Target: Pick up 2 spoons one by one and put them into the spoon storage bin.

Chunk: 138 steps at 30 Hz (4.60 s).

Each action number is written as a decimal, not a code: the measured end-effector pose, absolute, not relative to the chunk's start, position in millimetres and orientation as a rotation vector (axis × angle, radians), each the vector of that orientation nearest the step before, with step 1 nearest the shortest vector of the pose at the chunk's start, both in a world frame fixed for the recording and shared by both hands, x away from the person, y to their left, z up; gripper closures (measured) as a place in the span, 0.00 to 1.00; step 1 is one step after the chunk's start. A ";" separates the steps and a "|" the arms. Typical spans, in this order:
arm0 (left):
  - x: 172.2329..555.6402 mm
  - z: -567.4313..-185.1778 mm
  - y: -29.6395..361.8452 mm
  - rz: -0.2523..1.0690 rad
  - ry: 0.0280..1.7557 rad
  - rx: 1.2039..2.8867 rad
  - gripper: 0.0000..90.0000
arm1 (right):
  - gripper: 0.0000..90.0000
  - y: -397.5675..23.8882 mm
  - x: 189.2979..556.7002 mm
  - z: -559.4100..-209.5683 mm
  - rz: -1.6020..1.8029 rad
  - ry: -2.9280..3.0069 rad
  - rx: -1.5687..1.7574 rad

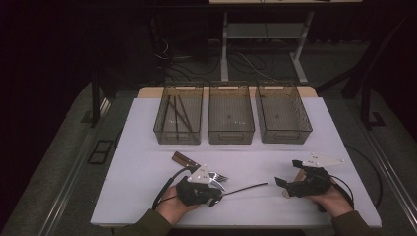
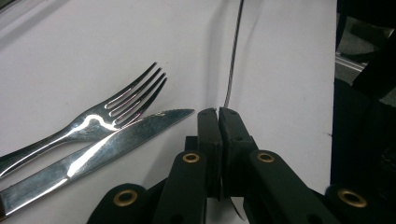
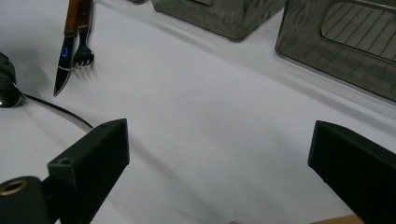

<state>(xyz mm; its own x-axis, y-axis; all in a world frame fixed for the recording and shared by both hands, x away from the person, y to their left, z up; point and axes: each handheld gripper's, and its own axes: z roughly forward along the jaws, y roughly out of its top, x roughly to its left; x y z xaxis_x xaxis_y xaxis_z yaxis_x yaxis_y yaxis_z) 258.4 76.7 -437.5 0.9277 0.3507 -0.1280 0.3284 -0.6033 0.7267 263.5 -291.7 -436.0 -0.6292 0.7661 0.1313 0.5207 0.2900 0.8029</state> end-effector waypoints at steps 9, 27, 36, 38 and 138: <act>263.3 -429.6 92.3 0.062 0.542 2.214 0.98 | 0.06 -291.1 263.5 -435.8 1.268 2.281 1.178; 278.4 -416.8 110.0 0.101 0.596 2.138 0.98 | 0.06 -286.5 264.9 -439.2 1.255 2.296 1.151; 293.8 -411.6 115.0 0.140 0.625 2.101 0.98 | 0.06 -286.7 266.5 -439.5 1.263 2.293 1.158; 297.2 -409.5 114.8 0.156 0.622 2.092 0.98 | 0.06 -286.6 266.7 -439.7 1.261 2.297 1.158; 353.0 -395.0 104.7 0.316 0.675 2.050 0.14 | 0.06 -289.2 265.4 -437.4 1.267 2.281 1.162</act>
<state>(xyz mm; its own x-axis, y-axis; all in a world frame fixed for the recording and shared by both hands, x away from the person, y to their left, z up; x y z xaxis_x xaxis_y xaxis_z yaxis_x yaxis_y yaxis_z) 353.0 104.7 -395.0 0.8164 0.5762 -0.0389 0.3386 -0.4230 0.8404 265.4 -289.2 -437.4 -0.6355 0.7612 0.1292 0.5120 0.2902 0.8085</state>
